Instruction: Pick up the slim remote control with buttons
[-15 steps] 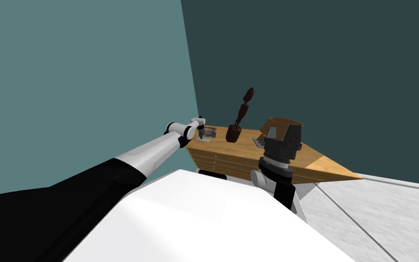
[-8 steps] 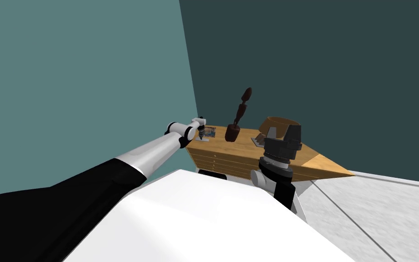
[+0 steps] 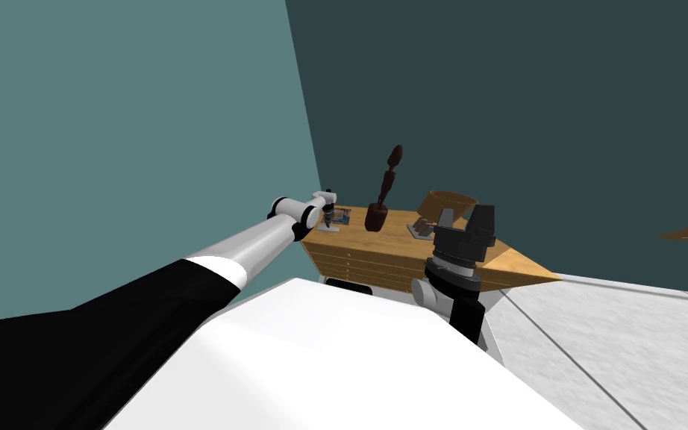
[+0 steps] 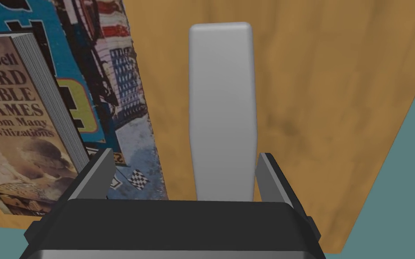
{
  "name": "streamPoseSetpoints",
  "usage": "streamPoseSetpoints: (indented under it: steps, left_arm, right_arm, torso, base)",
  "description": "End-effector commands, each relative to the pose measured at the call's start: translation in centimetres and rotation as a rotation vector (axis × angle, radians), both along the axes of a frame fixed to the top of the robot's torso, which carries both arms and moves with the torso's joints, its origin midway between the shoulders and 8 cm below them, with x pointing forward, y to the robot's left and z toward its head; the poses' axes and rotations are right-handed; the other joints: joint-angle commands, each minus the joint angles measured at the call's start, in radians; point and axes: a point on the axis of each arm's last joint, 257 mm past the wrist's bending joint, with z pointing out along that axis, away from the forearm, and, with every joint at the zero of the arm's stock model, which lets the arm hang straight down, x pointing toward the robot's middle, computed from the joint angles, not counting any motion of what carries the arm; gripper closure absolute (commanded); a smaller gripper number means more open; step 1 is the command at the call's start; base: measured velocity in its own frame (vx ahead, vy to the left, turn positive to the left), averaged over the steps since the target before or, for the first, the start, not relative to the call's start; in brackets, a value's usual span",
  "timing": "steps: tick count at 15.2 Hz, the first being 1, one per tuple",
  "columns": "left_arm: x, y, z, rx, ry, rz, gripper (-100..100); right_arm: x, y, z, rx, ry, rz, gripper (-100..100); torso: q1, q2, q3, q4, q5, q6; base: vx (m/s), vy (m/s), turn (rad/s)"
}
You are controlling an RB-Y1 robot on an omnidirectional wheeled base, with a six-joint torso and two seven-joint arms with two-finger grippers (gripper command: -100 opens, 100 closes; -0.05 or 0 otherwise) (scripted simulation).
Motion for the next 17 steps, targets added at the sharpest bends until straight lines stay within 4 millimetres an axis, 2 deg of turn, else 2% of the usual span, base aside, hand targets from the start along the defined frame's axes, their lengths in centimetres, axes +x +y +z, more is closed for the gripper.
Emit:
streamPoseSetpoints:
  steps: [1,2,3,6,10,13,17]
  left_arm:
    - [0.5,0.0,0.5,-0.001,-0.013,-0.002,-100]
    - [0.5,0.0,0.5,-0.001,-0.013,-0.002,-100]
    - [-0.1,1.0,-0.3,-0.018,0.005,0.038,-100]
    - [-2.6,2.2,-2.9,-0.037,0.076,0.096,-100]
    - [-2.6,2.2,-2.9,-0.037,0.076,0.096,-100]
    - [-4.6,2.7,-4.7,-0.042,0.131,0.123,-100]
    - [-4.6,2.7,-4.7,-0.042,0.131,0.123,-100]
  right_arm:
    - [0.0,0.0,0.0,0.0,0.0,0.0,0]
    - [0.0,0.0,0.0,0.0,0.0,0.0,0]
    - [0.0,0.0,0.0,0.0,0.0,0.0,0]
    - [0.0,0.0,0.0,0.0,0.0,0.0,0]
    - [0.0,0.0,0.0,0.0,0.0,0.0,0]
    - [0.0,0.0,0.0,0.0,0.0,0.0,0]
    - [0.0,0.0,0.0,0.0,0.0,0.0,0]
  torso:
    - [0.0,0.0,0.0,0.0,0.0,0.0]
    - [0.001,0.0,0.0,0.0,0.0,0.0]
    - [0.002,0.0,0.0,0.0,0.0,0.0]
    - [0.004,-0.001,0.0,0.0,0.001,0.0]
    - [0.003,-0.001,-0.001,0.0,0.001,0.0]
    - [0.003,-0.001,-0.001,0.0,0.001,0.0]
    - [0.003,-0.002,-0.001,0.0,0.001,0.0]
  base:
    - [0.005,-0.01,0.007]
    - [0.0,0.0,0.0]
    - [0.006,0.003,-0.042]
    - [0.022,0.006,-0.048]
    - [0.019,0.002,-0.003]
    - [0.028,0.004,-0.023]
    - [0.027,0.002,-0.001]
